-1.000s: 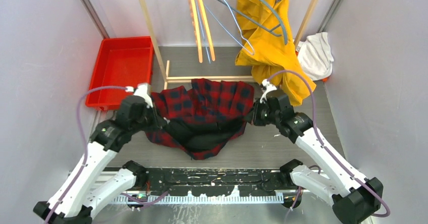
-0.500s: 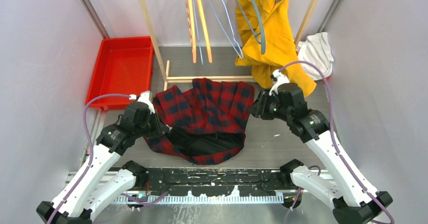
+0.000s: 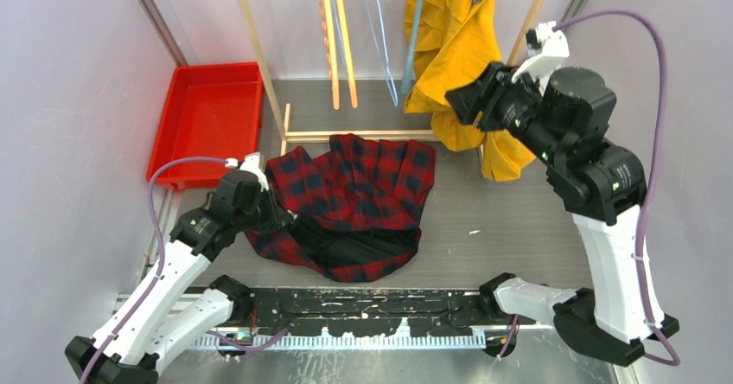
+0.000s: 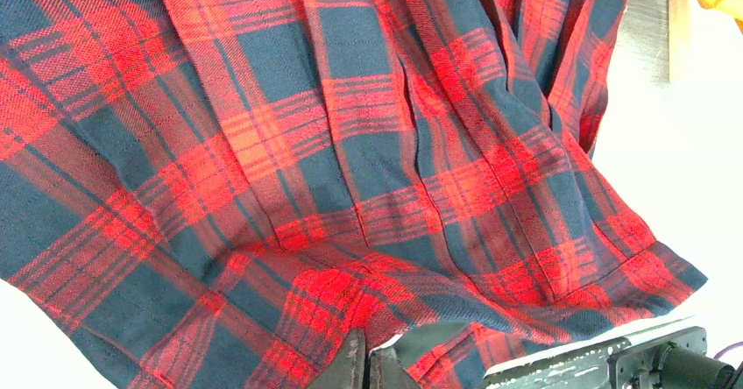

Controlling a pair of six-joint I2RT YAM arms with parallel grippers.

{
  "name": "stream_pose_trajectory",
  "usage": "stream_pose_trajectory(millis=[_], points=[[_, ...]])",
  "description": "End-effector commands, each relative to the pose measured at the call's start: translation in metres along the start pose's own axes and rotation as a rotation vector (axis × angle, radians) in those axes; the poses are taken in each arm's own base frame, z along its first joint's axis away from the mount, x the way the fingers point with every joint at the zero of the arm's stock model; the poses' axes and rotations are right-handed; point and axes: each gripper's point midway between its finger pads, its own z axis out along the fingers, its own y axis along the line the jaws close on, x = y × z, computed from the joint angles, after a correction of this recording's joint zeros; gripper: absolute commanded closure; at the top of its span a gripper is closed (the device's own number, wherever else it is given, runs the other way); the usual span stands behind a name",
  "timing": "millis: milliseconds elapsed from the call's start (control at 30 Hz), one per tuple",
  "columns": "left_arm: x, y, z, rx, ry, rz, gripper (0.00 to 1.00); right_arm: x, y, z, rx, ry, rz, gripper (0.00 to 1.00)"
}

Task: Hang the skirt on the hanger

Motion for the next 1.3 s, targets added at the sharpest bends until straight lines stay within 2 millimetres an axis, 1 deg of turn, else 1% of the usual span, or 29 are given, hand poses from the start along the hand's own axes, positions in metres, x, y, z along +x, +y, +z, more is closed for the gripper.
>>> stream_pose_trajectory(millis=[0,67,233,367,400,467,567,667,733,767,800,833,867,900,933,967,1000,1133,1267], points=[[-0.027,-0.021,-0.008,0.076,-0.089,0.020,1.00,-0.039,0.001,0.029,0.046,-0.080,-0.040,0.45],[-0.027,-0.022,-0.007,0.075,-0.086,0.024,1.00,-0.053,0.008,0.049,0.029,-0.110,-0.044,0.44],[-0.030,-0.026,-0.007,0.085,-0.080,0.027,1.00,-0.085,0.022,0.084,-0.002,-0.193,-0.027,0.40],[-0.033,-0.029,-0.008,0.086,-0.072,0.036,1.00,-0.095,0.026,0.110,-0.007,-0.216,-0.008,0.40],[-0.034,-0.029,-0.009,0.083,-0.075,0.038,1.00,-0.096,0.024,0.116,0.003,-0.221,-0.002,0.39],[-0.036,-0.029,-0.010,0.078,-0.075,0.044,1.00,-0.095,0.016,0.129,0.050,-0.221,-0.009,0.39],[-0.035,-0.029,-0.010,0.075,-0.068,0.047,1.00,-0.094,-0.003,0.143,0.139,-0.219,-0.040,0.39],[-0.034,-0.029,-0.008,0.074,-0.057,0.046,1.00,-0.104,-0.022,0.151,0.210,-0.236,-0.073,0.39],[-0.034,-0.030,-0.007,0.080,-0.052,0.045,1.00,-0.110,-0.035,0.158,0.225,-0.237,-0.070,0.44],[-0.034,-0.030,-0.007,0.080,-0.052,0.045,1.00,-0.114,-0.045,0.162,0.232,-0.233,-0.064,0.51],[-0.034,-0.031,-0.007,0.080,-0.052,0.045,1.00,-0.117,-0.050,0.165,0.225,-0.232,-0.059,0.60],[-0.035,-0.031,-0.007,0.081,-0.053,0.045,1.00,-0.118,-0.056,0.168,0.222,-0.227,-0.053,0.71],[-0.035,-0.032,-0.006,0.082,-0.052,0.045,1.00,-0.119,-0.060,0.171,0.210,-0.218,-0.051,0.78],[-0.035,-0.033,-0.006,0.085,-0.052,0.046,1.00,-0.117,-0.062,0.174,0.190,-0.205,-0.048,0.83],[-0.036,-0.033,-0.006,0.087,-0.051,0.046,1.00,-0.119,-0.062,0.174,0.170,-0.202,-0.051,0.88],[-0.036,-0.034,-0.006,0.090,-0.049,0.047,1.00,-0.119,-0.059,0.172,0.146,-0.200,-0.058,0.95],[-0.036,-0.034,-0.005,0.091,-0.045,0.047,1.00,-0.121,-0.056,0.169,0.129,-0.206,-0.066,0.98],[-0.035,-0.035,-0.002,0.094,-0.037,0.044,1.00,-0.135,-0.031,0.149,0.026,-0.253,-0.092,0.99],[-0.034,-0.036,-0.002,0.099,-0.035,0.037,1.00,-0.151,-0.006,0.121,-0.071,-0.311,-0.107,0.99]])
